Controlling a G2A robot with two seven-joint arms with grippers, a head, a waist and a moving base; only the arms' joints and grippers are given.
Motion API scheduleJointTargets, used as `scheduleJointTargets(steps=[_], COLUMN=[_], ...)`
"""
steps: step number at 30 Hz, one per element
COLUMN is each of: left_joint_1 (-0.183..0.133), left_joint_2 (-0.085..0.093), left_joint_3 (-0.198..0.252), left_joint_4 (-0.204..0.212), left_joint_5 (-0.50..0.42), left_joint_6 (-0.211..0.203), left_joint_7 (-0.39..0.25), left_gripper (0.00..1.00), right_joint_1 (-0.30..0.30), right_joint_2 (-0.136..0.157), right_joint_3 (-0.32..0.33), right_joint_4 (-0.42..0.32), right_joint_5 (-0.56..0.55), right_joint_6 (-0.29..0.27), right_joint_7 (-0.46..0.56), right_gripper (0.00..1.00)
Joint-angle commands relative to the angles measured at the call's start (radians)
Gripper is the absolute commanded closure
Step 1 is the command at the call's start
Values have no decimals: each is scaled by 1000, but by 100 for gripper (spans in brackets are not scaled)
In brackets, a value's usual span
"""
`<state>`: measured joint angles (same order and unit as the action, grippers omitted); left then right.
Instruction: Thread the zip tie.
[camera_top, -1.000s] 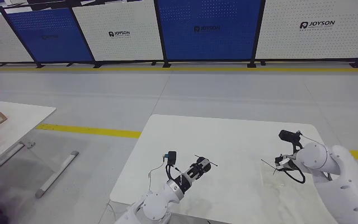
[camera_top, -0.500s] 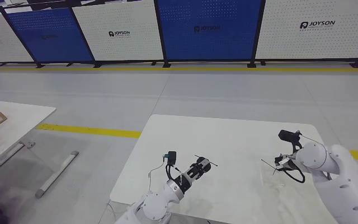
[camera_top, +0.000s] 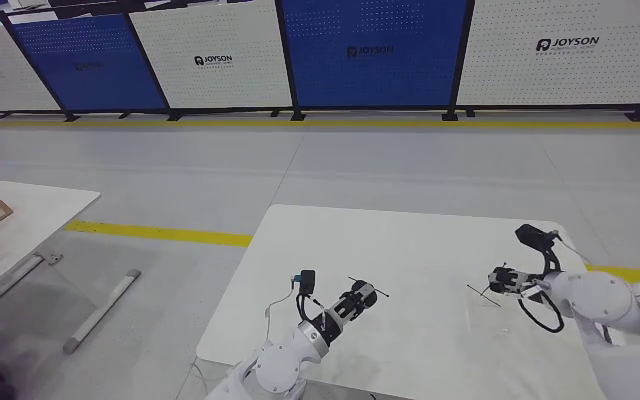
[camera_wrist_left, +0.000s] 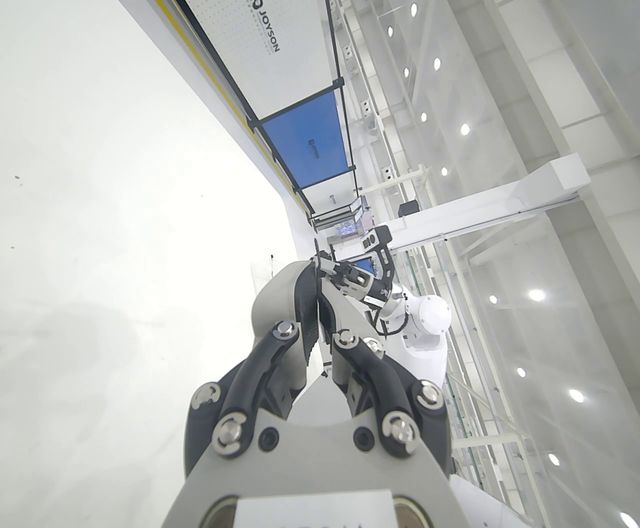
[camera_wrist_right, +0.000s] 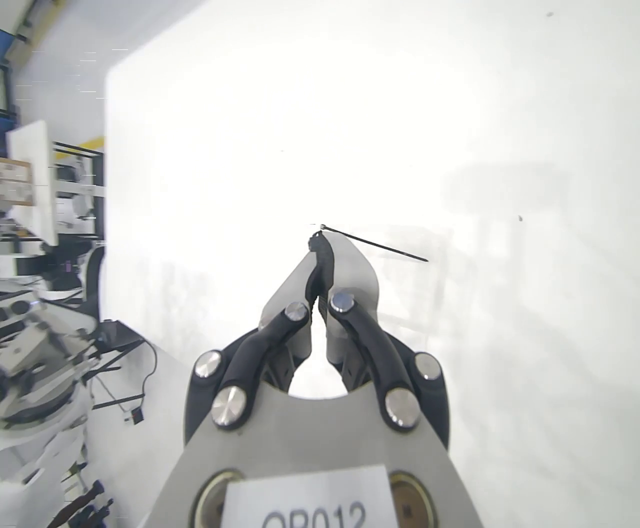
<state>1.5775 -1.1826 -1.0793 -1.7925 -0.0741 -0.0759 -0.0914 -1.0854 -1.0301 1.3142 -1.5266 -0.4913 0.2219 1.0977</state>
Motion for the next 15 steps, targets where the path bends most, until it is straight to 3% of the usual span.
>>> scheduleJointTargets(steps=[1, 4, 15], left_joint_1=[0, 0, 0], left_joint_2=[0, 0, 0], left_joint_3=[0, 0, 0], left_joint_4=[0, 0, 0], left_joint_5=[0, 0, 0], left_joint_6=[0, 0, 0], left_joint_7=[0, 0, 0], left_gripper=[100, 100, 100], right_joint_1=[-53, -123, -123], right_joint_2=[4, 9, 9], right_joint_3=[21, 44, 44], right_joint_4=[-66, -145, -145], right_joint_5=[2, 16, 16], right_joint_6=[3, -21, -21], right_joint_7=[-39, -58, -58], right_gripper=[100, 100, 100])
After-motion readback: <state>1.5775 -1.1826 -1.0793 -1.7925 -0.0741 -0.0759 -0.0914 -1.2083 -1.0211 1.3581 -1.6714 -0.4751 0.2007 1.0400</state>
